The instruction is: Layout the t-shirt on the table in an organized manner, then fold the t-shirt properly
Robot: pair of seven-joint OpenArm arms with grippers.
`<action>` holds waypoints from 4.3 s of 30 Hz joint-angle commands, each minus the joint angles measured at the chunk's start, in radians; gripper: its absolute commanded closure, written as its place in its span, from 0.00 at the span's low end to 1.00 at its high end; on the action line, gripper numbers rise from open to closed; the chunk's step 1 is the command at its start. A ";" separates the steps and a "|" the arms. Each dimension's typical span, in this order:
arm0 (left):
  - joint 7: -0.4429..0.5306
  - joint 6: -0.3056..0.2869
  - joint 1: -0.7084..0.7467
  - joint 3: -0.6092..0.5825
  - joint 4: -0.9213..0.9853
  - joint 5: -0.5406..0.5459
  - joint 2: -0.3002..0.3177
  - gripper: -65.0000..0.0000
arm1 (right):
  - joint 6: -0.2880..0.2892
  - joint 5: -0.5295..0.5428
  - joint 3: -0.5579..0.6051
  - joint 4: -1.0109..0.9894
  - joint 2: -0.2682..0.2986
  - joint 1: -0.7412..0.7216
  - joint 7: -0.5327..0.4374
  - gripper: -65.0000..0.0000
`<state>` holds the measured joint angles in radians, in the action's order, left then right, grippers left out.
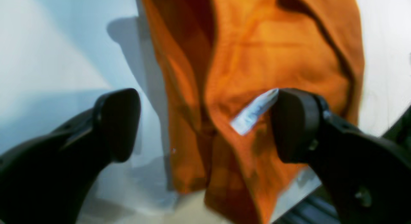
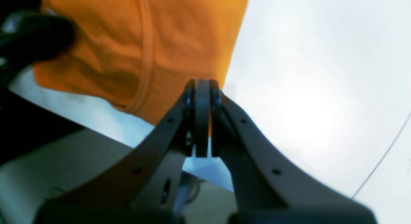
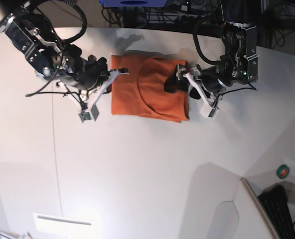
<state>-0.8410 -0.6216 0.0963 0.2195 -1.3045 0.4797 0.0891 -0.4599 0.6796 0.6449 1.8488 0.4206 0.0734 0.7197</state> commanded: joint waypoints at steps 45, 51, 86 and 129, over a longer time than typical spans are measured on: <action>0.125 -0.077 -0.732 -1.436 0.159 -0.224 0.062 1.00 | 0.003 -0.004 -0.425 0.039 0.027 0.342 -0.209 1.00; 0.125 -0.077 -0.732 -1.434 0.161 -0.240 0.056 1.00 | 0.003 -0.004 -0.428 0.018 0.027 0.339 -0.209 1.00; 0.053 -0.077 -0.600 -0.949 -0.085 -0.238 0.062 0.23 | 0.003 -0.004 -0.428 -0.041 0.013 0.300 -0.208 1.00; 1.445 0.124 0.817 -0.062 0.216 -0.479 0.051 1.00 | 0.758 -0.628 -0.848 -0.515 -0.127 0.915 -1.118 1.00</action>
<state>0.5903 -0.4847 0.8921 0.1627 -1.0794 0.0055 0.1509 0.2943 0.0490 -0.2073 1.3285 0.2951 0.9791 -0.3817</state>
